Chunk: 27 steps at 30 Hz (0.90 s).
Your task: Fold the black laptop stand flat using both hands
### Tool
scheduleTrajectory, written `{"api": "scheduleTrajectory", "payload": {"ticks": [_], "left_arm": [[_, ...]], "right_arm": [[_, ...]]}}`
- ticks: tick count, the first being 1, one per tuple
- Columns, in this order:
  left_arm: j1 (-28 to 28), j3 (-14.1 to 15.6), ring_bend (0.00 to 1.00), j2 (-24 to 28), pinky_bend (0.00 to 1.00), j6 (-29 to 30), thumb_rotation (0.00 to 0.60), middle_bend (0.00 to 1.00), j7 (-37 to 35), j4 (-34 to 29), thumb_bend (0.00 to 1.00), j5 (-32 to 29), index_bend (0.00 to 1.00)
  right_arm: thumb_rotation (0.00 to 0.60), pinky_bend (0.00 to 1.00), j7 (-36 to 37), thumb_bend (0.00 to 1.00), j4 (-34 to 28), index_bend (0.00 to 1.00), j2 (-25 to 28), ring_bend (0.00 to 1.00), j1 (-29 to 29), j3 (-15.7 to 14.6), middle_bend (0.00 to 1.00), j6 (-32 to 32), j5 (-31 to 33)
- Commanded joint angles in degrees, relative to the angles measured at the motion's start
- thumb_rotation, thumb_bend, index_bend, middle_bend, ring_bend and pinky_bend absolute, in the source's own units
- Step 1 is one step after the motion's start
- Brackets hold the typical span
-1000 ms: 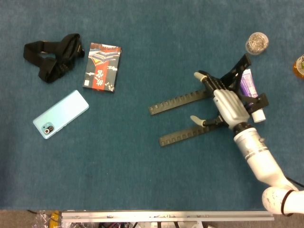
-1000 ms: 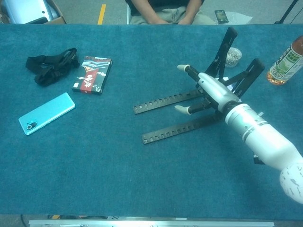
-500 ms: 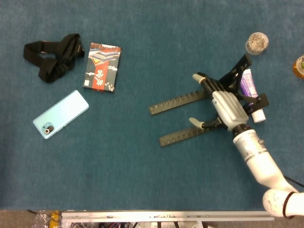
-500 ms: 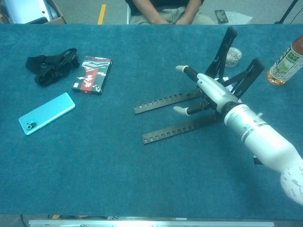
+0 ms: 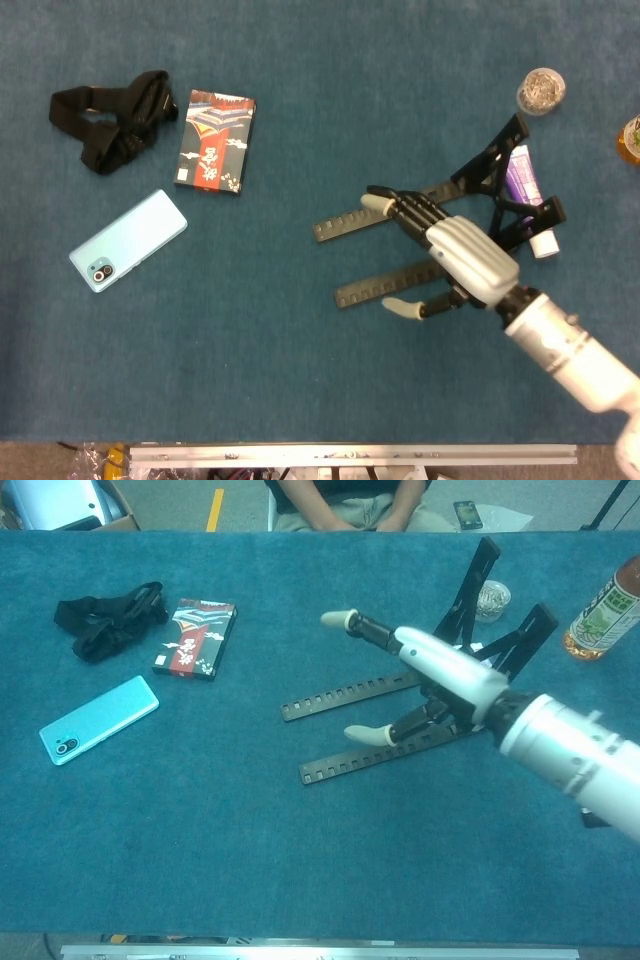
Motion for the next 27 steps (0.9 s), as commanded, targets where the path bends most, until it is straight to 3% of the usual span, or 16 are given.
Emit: {"api": "scheduleTrajectory", "payload": {"ticks": [1, 15, 27], "left_arm": [[-0.1, -0.1, 0.00, 0.0, 0.00, -0.2, 0.600, 0.00, 0.2, -0.2, 0.28, -0.3, 0.00], [-1.4, -0.5, 0.00, -1.4, 0.00, -2.6, 0.600, 0.00, 2.2, -0.2, 0.28, -2.3, 0.00], [-1.3, -0.9, 0.00, -1.4, 0.00, -1.8, 0.600, 0.00, 3.6, -1.4, 0.29, -2.9, 0.00]], "right_arm": [[0.538, 0.00, 3.1, 0.19, -3.9, 0.00, 4.7, 0.00, -0.1, -1.3, 0.00, 2.2, -4.4], [0.536, 0.00, 5.4, 0.19, -5.3, 0.00, 16.0, 0.00, -4.1, -3.2, 0.00, 12.5, -11.0], [0.535, 0.00, 9.8, 0.19, 2.0, 0.00, 17.7, 0.00, -6.0, -4.3, 0.00, 14.8, -9.8]]}}
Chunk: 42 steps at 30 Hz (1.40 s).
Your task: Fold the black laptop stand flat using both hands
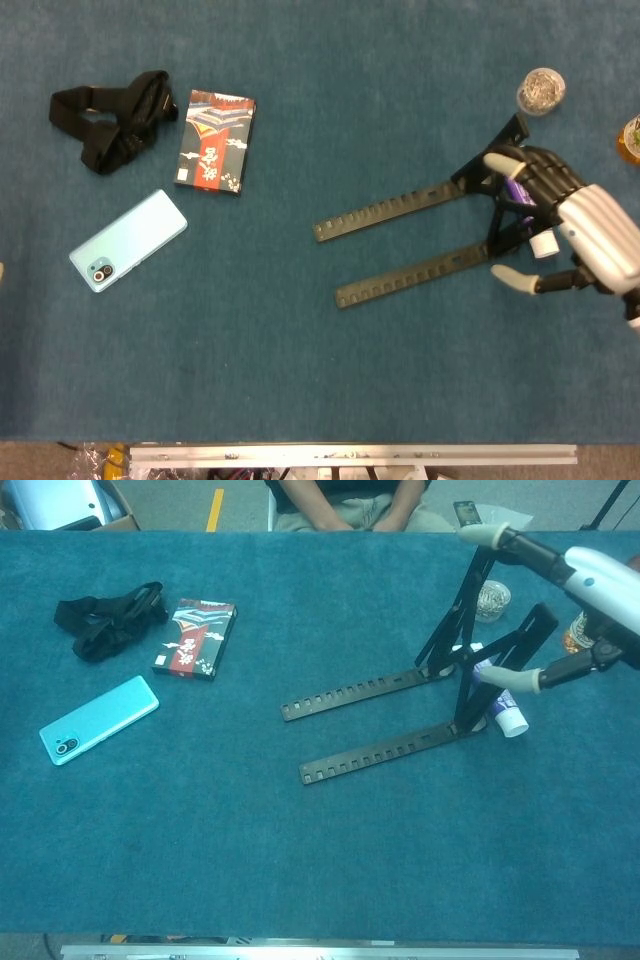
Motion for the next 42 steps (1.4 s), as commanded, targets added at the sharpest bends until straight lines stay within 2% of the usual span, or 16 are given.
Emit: {"api": "scheduleTrajectory", "payload": {"ticks": [1, 8, 16, 25, 36, 42], "left_arm": [[0.1, 0.0, 0.00, 0.1, 0.00, 0.2, 0.600, 0.00, 0.3, -0.3, 0.28, 0.0, 0.00], [0.3, 0.1, 0.00, 0.2, 0.00, 0.6, 0.600, 0.00, 1.1, -1.1, 0.28, -0.1, 0.00], [0.7, 0.3, 0.00, 0.5, 0.00, 0.9, 0.600, 0.00, 0.8, -1.0, 0.28, -0.3, 0.00], [0.9, 0.2, 0.00, 0.8, 0.00, 1.5, 0.600, 0.00, -0.1, -0.8, 0.28, 0.1, 0.00], [1.6, 0.3, 0.00, 1.4, 0.00, 2.3, 0.600, 0.00, -1.2, -0.6, 0.28, 0.4, 0.00], [1.6, 0.4, 0.00, 2.1, 0.00, 2.5, 0.600, 0.00, -1.5, -0.7, 0.28, 1.2, 0.00]], "right_arm": [[0.535, 0.00, 1.4, 0.19, 1.8, 0.00, 0.0, 0.00, -0.3, -0.1, 0.00, 0.5, 0.4], [0.533, 0.00, 4.3, 0.19, 4.8, 0.00, -2.2, 0.00, 0.2, -0.5, 0.00, 0.3, -0.8], [0.533, 0.00, 6.0, 0.19, 5.4, 0.00, -3.5, 0.00, 1.4, -1.5, 0.00, -1.1, -2.5], [0.531, 0.00, 7.6, 0.19, 4.1, 0.00, -5.6, 0.00, 3.5, -2.6, 0.00, -2.6, -5.4], [0.533, 0.00, 8.8, 0.19, 1.1, 0.00, -10.9, 0.00, 10.1, -2.4, 0.00, -9.6, -7.4], [0.531, 0.00, 7.4, 0.19, 0.8, 0.00, -11.6, 0.00, 10.8, -1.8, 0.00, -8.8, -6.9]]}}
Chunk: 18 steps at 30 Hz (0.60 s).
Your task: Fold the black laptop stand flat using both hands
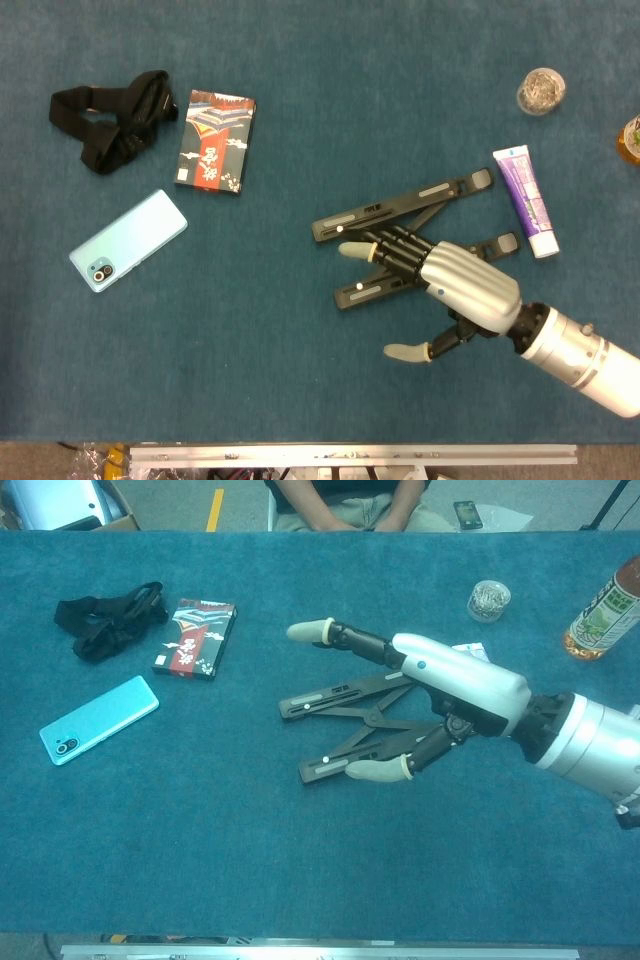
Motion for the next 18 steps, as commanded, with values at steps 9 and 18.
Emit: {"api": "scheduleTrajectory", "payload": {"ticks": [9, 18], "left_arm": [[-0.9, 0.1, 0.00, 0.5, 0.00, -0.8, 0.600, 0.00, 0.6, -0.8, 0.28, 1.6, 0.00], [-3.2, 0.4, 0.00, 1.2, 0.00, -3.9, 0.600, 0.00, 0.3, -1.6, 0.28, 3.5, 0.00]], "right_arm": [[0.531, 0.00, -10.1, 0.19, 2.8, 0.00, 3.4, 0.00, -1.5, -1.8, 0.00, -0.2, 2.8], [0.536, 0.00, -23.1, 0.18, 3.9, 0.00, 6.0, 0.00, -3.8, -2.5, 0.00, -1.0, 6.8]]}}
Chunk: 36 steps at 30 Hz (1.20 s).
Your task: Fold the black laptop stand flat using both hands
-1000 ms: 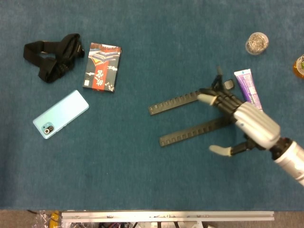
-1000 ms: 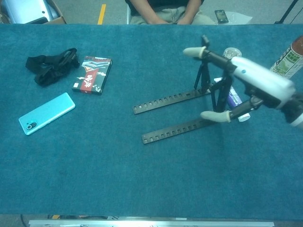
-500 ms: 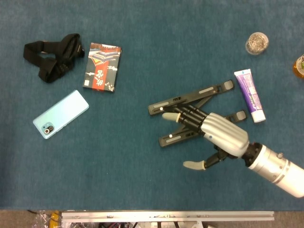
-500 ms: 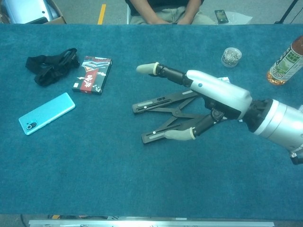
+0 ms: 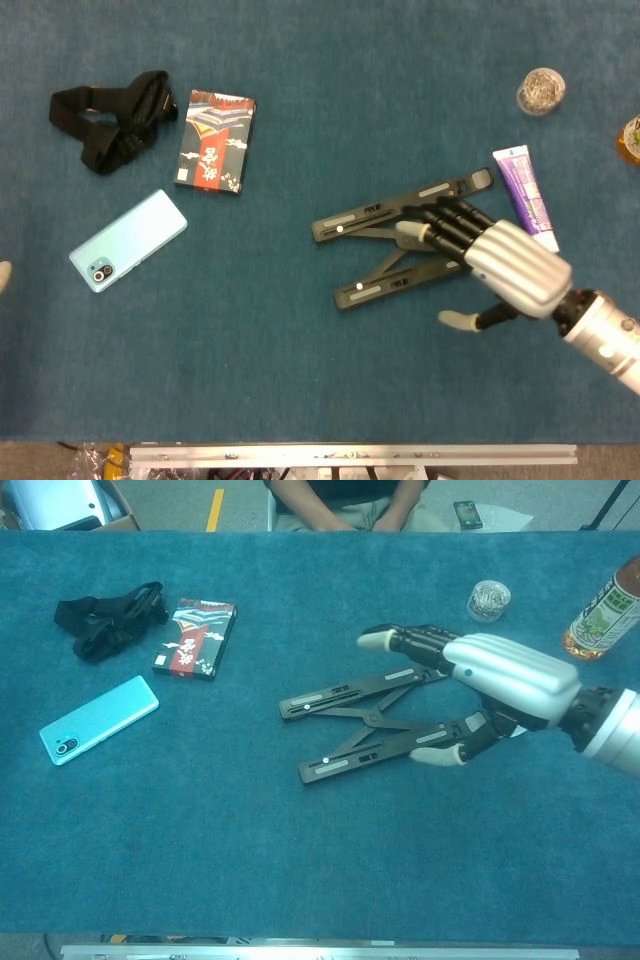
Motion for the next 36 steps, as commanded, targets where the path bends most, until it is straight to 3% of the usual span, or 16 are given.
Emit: {"api": "scheduleTrajectory", "payload": {"ticks": [1, 14, 28, 36], "left_arm": [[-0.9, 0.1, 0.00, 0.3, 0.00, -1.1, 0.600, 0.00, -0.5, -0.4, 0.29, 0.8, 0.00], [-4.0, 0.5, 0.00, 1.5, 0.00, -4.4, 0.600, 0.00, -0.1, -2.0, 0.28, 3.4, 0.00], [-3.4, 1.4, 0.00, 1.6, 0.00, -3.9, 0.600, 0.00, -1.4, -1.1, 0.28, 2.9, 0.00], [-2.3, 2.0, 0.00, 1.6, 0.00, -2.8, 0.600, 0.00, -2.9, 0.0, 0.28, 2.1, 0.00]], "right_arm": [[0.536, 0.00, -5.9, 0.17, 0.7, 0.00, 1.5, 0.00, -1.1, -0.4, 0.00, -1.3, 2.7], [0.537, 0.00, -13.4, 0.14, -0.4, 0.00, 3.8, 0.00, 2.3, 1.0, 0.00, -11.5, 12.4], [0.538, 0.00, -22.1, 0.13, 6.1, 0.00, -5.4, 0.00, 8.0, 4.9, 0.00, -19.4, 22.8], [0.540, 0.01, -28.3, 0.12, 10.0, 0.00, -11.0, 0.00, 9.3, 4.3, 0.00, -18.6, 24.3]]}}
